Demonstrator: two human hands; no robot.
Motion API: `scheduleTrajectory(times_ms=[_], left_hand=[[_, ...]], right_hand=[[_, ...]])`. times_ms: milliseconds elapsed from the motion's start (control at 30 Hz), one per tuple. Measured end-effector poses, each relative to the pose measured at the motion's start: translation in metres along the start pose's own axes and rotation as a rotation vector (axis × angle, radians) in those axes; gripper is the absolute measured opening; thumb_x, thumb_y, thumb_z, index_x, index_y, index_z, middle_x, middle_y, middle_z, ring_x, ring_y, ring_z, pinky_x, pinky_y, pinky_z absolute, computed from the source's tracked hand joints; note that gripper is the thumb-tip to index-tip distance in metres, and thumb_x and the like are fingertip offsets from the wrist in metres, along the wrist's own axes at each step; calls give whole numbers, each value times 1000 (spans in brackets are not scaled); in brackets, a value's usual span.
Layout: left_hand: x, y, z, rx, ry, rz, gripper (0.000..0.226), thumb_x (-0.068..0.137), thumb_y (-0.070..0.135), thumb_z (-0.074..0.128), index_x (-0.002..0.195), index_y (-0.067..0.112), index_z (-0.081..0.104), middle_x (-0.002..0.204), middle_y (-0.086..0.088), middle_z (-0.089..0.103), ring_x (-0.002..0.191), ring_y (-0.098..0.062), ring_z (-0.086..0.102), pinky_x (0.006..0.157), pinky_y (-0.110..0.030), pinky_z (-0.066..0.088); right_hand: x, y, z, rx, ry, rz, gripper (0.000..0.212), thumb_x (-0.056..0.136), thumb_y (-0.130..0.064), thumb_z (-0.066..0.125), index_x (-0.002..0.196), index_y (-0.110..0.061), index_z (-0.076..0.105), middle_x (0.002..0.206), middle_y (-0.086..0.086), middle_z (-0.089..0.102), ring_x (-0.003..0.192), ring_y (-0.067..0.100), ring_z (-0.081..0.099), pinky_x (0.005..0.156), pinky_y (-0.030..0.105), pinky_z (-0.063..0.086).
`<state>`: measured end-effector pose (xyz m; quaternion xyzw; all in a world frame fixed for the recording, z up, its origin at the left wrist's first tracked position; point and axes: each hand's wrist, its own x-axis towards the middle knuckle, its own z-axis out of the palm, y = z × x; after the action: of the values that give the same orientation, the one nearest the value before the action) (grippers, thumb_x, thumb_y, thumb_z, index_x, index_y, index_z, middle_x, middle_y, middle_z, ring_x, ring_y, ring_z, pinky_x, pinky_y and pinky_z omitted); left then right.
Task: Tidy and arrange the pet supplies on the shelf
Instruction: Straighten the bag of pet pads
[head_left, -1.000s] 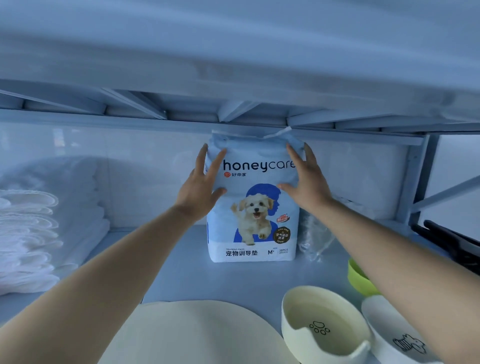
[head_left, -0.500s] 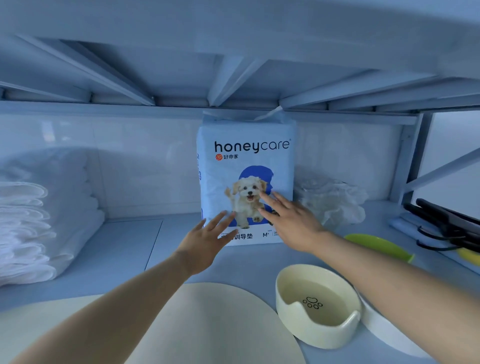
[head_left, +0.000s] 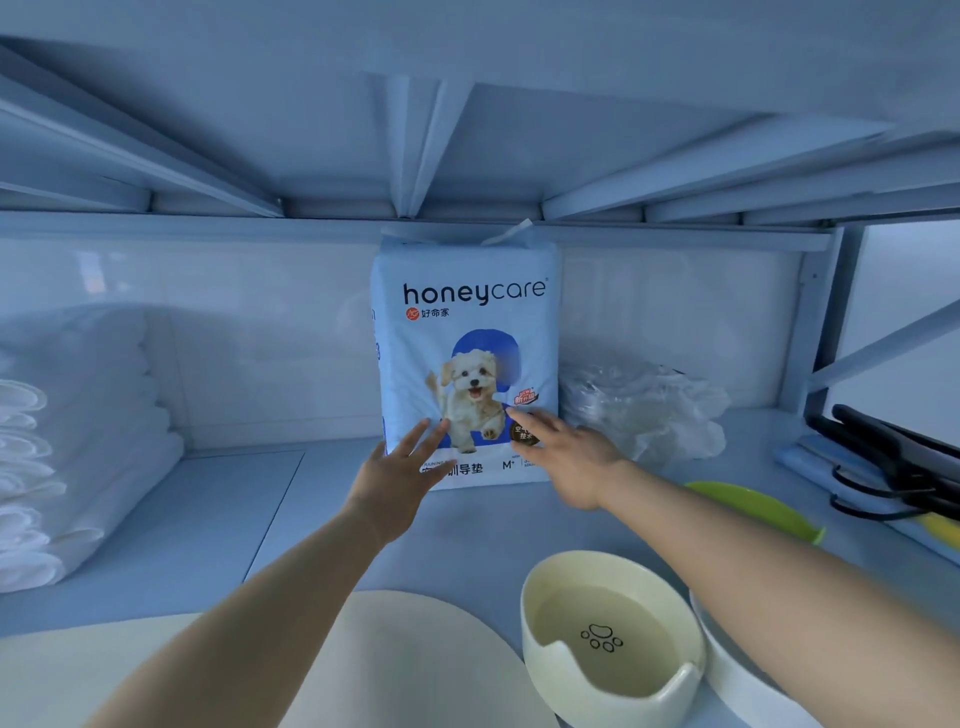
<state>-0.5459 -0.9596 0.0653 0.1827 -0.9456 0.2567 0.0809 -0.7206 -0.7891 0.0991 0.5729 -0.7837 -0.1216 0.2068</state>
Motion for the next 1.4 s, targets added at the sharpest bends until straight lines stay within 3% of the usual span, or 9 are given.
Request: scheduleTrajectory(times_ms=[267,367,467,600,733,867,1067,1200,1400], left_hand=[[27,-3,-8,1,-78,-49,62,92,11,37,146,34,20,155,4,-22,144,-15,-13,111,-41,26],[34,-2,-5,-29,-70,-68,62,91,10,38,146,34,22,155,5,-22,143,-15,-14,111,-43,27],[39,-5,-5,-85,-91,-80,64,89,9,38,145,34,22,155,7,-22,143,-13,-15,111,-44,26],[37,-3,-9,-223,-85,-109,66,86,9,37,145,36,22,156,10,-16,144,-8,-1,104,-34,36],[21,3,-5,-208,-114,-136,64,91,18,41,147,34,13,157,7,-9,144,-13,1,109,-38,29],[2,2,-5,-269,-131,-133,61,95,31,41,148,33,12,158,5,-2,144,-15,5,107,-40,32],[-27,4,-19,-471,-16,-159,54,93,38,42,143,36,24,144,9,37,128,-17,40,90,-34,44],[-45,13,-36,-608,104,-158,43,91,40,46,134,39,38,128,14,53,110,-14,54,82,-28,47],[-87,47,-62,-862,165,-111,29,89,36,54,117,41,53,110,19,58,99,-2,53,86,-25,47]], right_hand=[[25,7,-5,36,-73,22,72,81,-2,44,146,-22,20,155,-7,-22,144,15,2,99,36,41],[33,7,-5,79,-100,50,73,83,-1,42,148,-20,14,154,-9,-22,144,13,1,94,35,42],[41,5,-1,129,-118,73,74,84,0,41,149,-19,10,154,-9,-24,145,15,0,101,37,41],[48,4,7,189,-109,85,78,81,2,40,149,-20,8,153,-10,-26,145,15,-5,104,37,39],[46,1,5,293,-133,98,77,83,-2,41,149,-22,7,153,-9,-25,145,17,-4,109,38,33],[39,-9,0,525,-52,99,64,91,-14,43,148,-27,17,158,-8,-4,143,18,17,111,34,28],[7,-22,-16,640,63,38,48,91,-27,52,137,-23,41,147,-6,33,131,15,36,106,27,32],[-22,-28,-32,708,103,81,37,89,-30,57,126,-25,55,132,-6,52,116,13,49,92,21,35],[-73,-36,-53,793,152,113,21,85,-27,66,105,-26,68,104,-12,66,91,5,58,73,16,37]])
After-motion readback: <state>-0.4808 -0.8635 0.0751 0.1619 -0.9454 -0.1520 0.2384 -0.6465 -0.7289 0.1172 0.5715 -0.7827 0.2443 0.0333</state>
